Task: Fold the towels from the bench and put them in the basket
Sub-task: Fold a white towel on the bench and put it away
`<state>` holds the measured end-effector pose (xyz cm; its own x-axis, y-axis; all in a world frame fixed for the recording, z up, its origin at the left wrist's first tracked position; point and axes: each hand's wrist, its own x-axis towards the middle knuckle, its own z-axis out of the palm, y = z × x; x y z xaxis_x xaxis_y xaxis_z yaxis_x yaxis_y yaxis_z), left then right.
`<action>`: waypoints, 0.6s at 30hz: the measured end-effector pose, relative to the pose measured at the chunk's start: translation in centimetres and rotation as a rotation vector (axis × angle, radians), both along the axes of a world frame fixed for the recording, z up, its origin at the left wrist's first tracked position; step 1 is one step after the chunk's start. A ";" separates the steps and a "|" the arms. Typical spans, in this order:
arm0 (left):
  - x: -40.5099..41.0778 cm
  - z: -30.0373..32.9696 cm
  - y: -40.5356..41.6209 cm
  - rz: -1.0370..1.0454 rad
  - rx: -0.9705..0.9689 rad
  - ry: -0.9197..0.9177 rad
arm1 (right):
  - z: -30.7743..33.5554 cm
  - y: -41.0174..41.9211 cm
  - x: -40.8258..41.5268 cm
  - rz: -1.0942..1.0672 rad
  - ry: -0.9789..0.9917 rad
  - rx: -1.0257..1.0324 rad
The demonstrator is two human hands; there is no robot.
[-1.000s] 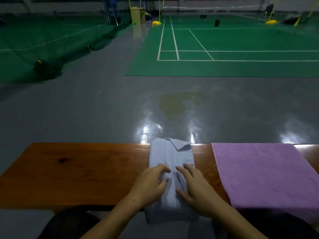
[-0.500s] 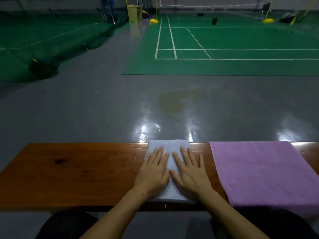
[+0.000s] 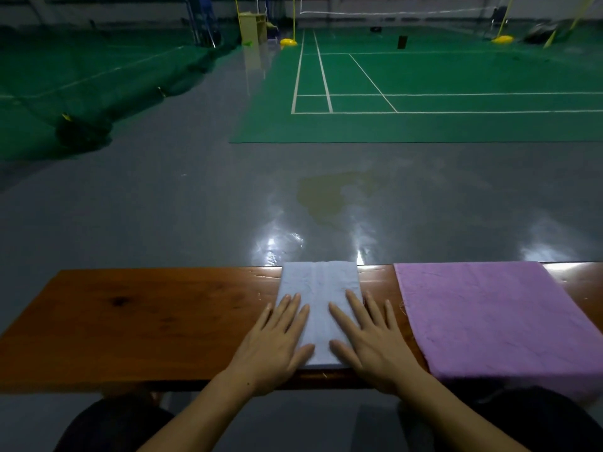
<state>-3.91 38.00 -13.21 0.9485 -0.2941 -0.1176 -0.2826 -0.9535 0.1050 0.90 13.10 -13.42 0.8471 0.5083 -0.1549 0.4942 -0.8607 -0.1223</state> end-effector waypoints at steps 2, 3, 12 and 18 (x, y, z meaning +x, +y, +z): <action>-0.4 0.6 1.2 -0.007 -0.002 -0.009 | 0.1 -1.0 -0.1 -0.032 0.013 -0.006; -0.6 1.0 1.9 -0.014 -0.014 -0.038 | 0.5 -1.4 -0.3 -0.035 0.004 -0.002; -2.2 2.5 4.7 -0.077 -0.209 -0.134 | 0.4 -3.4 -1.8 0.093 -0.104 0.231; -0.6 1.5 4.3 -0.030 -0.262 -0.229 | -0.1 -2.6 -0.7 0.072 -0.196 0.329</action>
